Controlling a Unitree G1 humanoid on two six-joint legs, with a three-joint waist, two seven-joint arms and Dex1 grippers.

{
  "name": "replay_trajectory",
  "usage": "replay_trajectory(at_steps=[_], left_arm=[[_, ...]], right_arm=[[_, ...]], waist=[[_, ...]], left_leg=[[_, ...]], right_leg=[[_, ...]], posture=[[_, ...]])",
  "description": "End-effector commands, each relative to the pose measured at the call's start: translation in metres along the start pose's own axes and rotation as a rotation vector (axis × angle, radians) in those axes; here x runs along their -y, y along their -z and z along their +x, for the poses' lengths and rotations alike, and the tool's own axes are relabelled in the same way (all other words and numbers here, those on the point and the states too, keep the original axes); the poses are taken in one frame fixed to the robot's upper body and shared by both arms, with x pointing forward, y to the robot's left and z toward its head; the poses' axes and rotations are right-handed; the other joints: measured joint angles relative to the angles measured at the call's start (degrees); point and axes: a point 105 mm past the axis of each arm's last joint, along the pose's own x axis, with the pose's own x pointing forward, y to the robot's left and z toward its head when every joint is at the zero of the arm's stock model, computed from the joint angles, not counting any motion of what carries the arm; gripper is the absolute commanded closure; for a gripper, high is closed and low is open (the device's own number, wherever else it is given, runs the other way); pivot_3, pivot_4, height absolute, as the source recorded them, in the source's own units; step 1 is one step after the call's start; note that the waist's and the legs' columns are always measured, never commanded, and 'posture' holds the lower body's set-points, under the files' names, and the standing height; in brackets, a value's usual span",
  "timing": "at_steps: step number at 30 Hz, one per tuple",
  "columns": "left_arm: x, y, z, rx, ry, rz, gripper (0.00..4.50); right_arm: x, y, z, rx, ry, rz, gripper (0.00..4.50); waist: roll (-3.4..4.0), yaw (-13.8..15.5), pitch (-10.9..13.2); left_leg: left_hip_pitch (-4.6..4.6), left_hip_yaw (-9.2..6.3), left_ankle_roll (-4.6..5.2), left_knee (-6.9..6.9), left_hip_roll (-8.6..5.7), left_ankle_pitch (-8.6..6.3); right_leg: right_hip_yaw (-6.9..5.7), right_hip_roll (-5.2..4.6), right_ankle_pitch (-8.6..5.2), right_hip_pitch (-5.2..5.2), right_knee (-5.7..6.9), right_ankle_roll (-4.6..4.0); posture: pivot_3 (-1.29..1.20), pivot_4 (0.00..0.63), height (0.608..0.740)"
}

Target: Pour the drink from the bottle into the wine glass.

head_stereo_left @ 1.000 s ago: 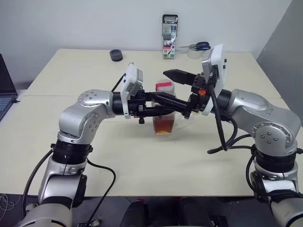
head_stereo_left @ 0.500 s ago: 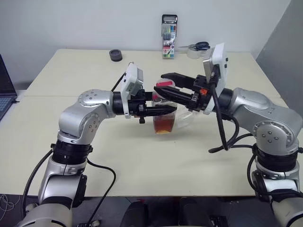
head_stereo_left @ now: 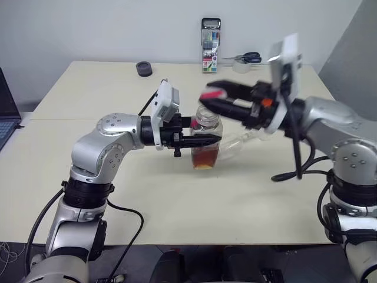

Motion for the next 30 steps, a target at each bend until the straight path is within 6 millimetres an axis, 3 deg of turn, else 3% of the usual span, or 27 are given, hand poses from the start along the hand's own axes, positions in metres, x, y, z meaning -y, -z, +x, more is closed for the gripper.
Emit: replay_trajectory(at_steps=[1, 7, 9, 15, 18, 21, 30], left_arm=[[0.003, -0.014, -0.002, 0.027, 0.008, 0.049, 2.68], [0.002, -0.015, -0.001, 0.027, 0.007, 0.051, 2.68], [0.0, -0.015, -0.002, 0.027, -0.002, 0.053, 2.68], [0.0, -0.013, -0.002, 0.028, -0.014, 0.046, 2.68], [0.0, -0.013, 0.0, 0.031, -0.014, 0.044, 2.68], [-0.001, -0.014, 0.002, 0.035, -0.011, 0.044, 2.68], [-0.001, -0.015, 0.003, 0.037, -0.011, 0.047, 2.68]], right_arm=[[-0.002, -0.016, -0.003, 0.061, 0.017, 0.014, 2.69], [0.004, -0.013, -0.008, 0.053, 0.085, 0.002, 2.69], [0.017, -0.002, -0.021, 0.03, 0.206, -0.023, 2.69], [0.069, 0.061, -0.083, -0.189, 0.737, -0.204, 2.69], [0.074, 0.098, -0.106, -0.27, 0.878, -0.178, 2.69], [0.07, 0.132, -0.115, -0.303, 0.933, -0.085, 2.69], [0.067, 0.204, -0.129, -0.363, 1.087, 0.106, 2.69]], waist=[[0.0, 0.0, 0.0], [0.0, 0.0, 0.0], [-0.01, 0.0, 0.0], [-0.03, 0.4, 0.0], [-0.03, 0.3, 0.0], [-0.01, -0.2, 0.0], [0.01, 0.0, 0.0]], left_leg=[[0.01, 0.0, 0.0, 0.0, 0.01, 0.0], [0.01, 0.01, 0.01, -0.01, 0.0, 0.0], [0.0, 0.01, 0.01, -0.01, 0.0, 0.0], [-0.04, 0.09, 0.0, 0.0, -0.06, 0.0], [-0.01, 0.1, -0.08, -0.02, -0.02, 0.05], [0.05, 0.15, -0.18, -0.06, 0.04, 0.1], [0.08, 0.17, -0.2, -0.05, 0.04, 0.11]], right_leg=[[0.0, 0.0, 0.0, 0.0, 0.0, 0.0], [0.0, 0.0, 0.0, 0.0, 0.01, 0.0], [0.0, 0.0, 0.0, 0.0, 0.0, 0.0], [0.08, -0.03, 0.0, 0.03, -0.04, 0.02], [0.11, 0.02, -0.01, -0.01, 0.0, 0.02], [0.19, 0.12, 0.0, -0.01, 0.03, 0.02], [0.24, 0.17, 0.0, -0.01, 0.04, 0.02]], posture=[[0.0, 0.15, 0.74], [0.0, 0.15, 0.74], [0.0, 0.15, 0.74], [0.0, 0.15, 0.74], [0.0, 0.15, 0.74], [0.0, 0.15, 0.74], [0.0, 0.15, 0.74]])
